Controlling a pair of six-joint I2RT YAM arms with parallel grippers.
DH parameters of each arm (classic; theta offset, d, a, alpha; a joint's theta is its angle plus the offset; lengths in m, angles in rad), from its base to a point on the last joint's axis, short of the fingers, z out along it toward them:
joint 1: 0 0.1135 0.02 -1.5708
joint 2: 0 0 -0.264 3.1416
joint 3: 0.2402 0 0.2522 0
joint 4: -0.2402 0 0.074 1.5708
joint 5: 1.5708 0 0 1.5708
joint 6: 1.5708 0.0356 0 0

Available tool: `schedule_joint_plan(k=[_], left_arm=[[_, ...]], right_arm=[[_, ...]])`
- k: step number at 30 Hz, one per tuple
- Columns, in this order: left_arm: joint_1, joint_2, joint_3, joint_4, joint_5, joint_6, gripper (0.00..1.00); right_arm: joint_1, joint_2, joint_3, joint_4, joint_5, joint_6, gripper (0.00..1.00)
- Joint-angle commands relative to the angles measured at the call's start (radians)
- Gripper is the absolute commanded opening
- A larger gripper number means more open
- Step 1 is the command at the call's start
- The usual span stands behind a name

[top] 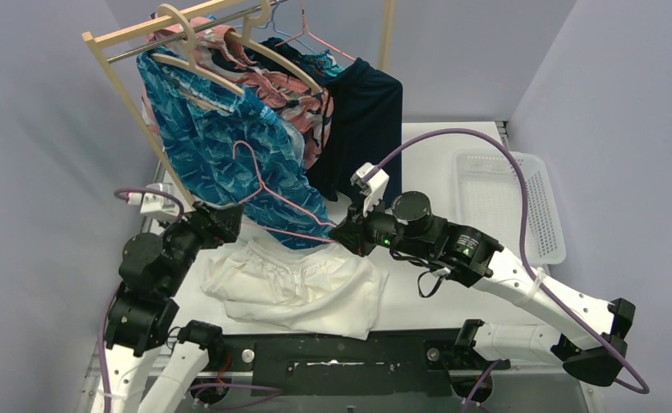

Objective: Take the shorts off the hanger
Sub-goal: Place the hanger on the clothes rod.

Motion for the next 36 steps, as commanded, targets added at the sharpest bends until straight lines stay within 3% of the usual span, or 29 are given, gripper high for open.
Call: schedule_joint_plan(k=[1,5,10,20,30,36], left_arm=[[-0.001,-0.119,-0.039,-0.041,-0.227,0.008,0.79],[-0.003,-0.232,-0.11,-0.102,-0.487,-0.014,0.79],[-0.002,-0.292,-0.194,-0.099,-0.591,0.009,0.79],[0.0,-0.276,-0.279,-0.104,-0.586,-0.037,0.79],[0.011,-0.269,-0.307,-0.088,-0.533,-0.046,0.78],[0.034,-0.219,-0.308,-0.083,-0.501,-0.045,0.78]], right_arm=[[0.008,-0.027,-0.007,0.165,0.036,0.008,0.0],[0.027,-0.024,-0.012,0.243,0.034,-0.02,0.0],[0.079,0.008,0.01,0.319,0.123,-0.104,0.0],[0.188,0.134,0.107,0.52,0.402,-0.312,0.0],[0.195,0.317,0.313,0.618,0.449,-0.398,0.0],[0.217,0.456,0.504,0.59,0.481,-0.447,0.0]])
